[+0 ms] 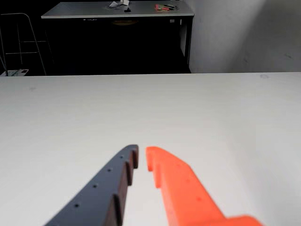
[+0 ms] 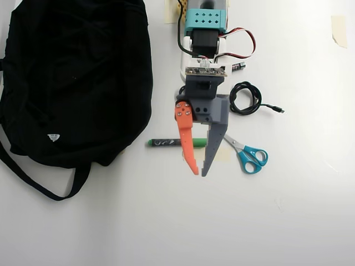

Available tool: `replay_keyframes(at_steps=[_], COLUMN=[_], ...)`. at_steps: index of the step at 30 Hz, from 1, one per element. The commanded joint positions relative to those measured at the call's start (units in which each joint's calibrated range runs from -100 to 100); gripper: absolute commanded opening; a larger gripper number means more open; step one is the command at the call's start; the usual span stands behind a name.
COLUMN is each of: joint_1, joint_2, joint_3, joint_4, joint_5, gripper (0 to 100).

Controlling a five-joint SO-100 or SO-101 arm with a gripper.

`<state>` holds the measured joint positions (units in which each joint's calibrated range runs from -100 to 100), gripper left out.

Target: Put the green marker into the black bag

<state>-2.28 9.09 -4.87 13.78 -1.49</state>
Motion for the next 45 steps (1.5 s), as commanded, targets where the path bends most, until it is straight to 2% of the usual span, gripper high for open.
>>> replay_keyframes(at_steps=[1, 12, 19, 22, 23, 29, 36, 45], joint_1=[0.0, -1.1, -1.2, -1.2, -1.2, -0.9, -1.1, -1.1], joint_2=[-0.6, -1.6, -2.0, -2.7, -2.7, -3.3, -3.3, -2.9], joint_3=[-2.0, 0.5, -0.4, -1.6, -1.6, -7.2, -8.0, -7.1], joint_4=[-0.9, 0.4, 16.6, 29.3, 29.5, 47.2, 59.4, 69.0], joint_5=[0.2, -0.3, -0.2, -0.2, -0.2, 0.0, 0.0, -0.2], gripper=[2, 2, 2, 2, 2, 2, 3, 2])
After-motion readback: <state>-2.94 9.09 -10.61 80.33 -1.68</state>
